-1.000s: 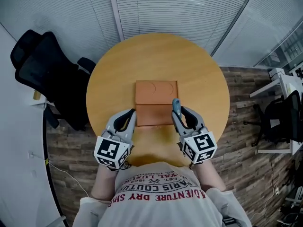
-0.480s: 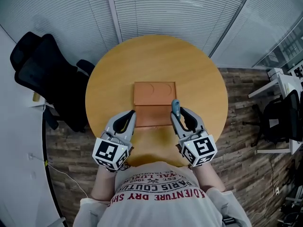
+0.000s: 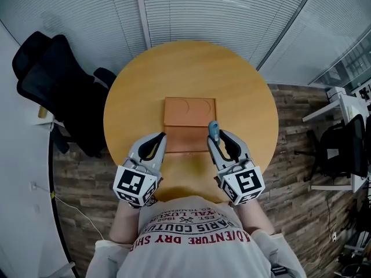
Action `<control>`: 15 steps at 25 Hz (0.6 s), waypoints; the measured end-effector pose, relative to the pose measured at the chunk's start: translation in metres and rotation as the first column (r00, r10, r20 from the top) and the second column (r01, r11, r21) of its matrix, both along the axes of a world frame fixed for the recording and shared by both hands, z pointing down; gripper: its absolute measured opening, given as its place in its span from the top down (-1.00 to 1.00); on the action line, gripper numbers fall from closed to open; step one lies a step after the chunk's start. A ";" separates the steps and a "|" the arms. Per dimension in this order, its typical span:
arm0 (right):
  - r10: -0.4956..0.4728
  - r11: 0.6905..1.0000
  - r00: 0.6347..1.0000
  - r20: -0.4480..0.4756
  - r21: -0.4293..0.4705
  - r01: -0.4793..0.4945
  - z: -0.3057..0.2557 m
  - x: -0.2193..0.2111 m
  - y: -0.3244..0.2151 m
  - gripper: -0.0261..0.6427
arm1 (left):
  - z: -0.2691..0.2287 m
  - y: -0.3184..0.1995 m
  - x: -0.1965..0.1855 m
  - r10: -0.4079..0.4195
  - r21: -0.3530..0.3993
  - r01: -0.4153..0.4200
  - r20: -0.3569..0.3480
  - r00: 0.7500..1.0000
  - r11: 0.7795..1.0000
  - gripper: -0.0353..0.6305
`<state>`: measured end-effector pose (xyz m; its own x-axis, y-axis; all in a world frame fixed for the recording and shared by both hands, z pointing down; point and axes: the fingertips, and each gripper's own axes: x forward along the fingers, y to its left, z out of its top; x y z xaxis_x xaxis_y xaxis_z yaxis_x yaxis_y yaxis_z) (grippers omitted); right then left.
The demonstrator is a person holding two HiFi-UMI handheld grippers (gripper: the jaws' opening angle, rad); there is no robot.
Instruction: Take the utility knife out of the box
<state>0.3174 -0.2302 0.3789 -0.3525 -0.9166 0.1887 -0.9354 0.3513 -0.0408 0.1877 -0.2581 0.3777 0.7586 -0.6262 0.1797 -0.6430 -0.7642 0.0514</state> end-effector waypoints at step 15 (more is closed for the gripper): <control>-0.037 0.998 0.999 0.030 -0.049 0.038 0.011 -0.004 0.001 0.53 | 0.004 0.003 0.001 0.003 -0.007 -0.003 0.012 1.000 1.000 0.91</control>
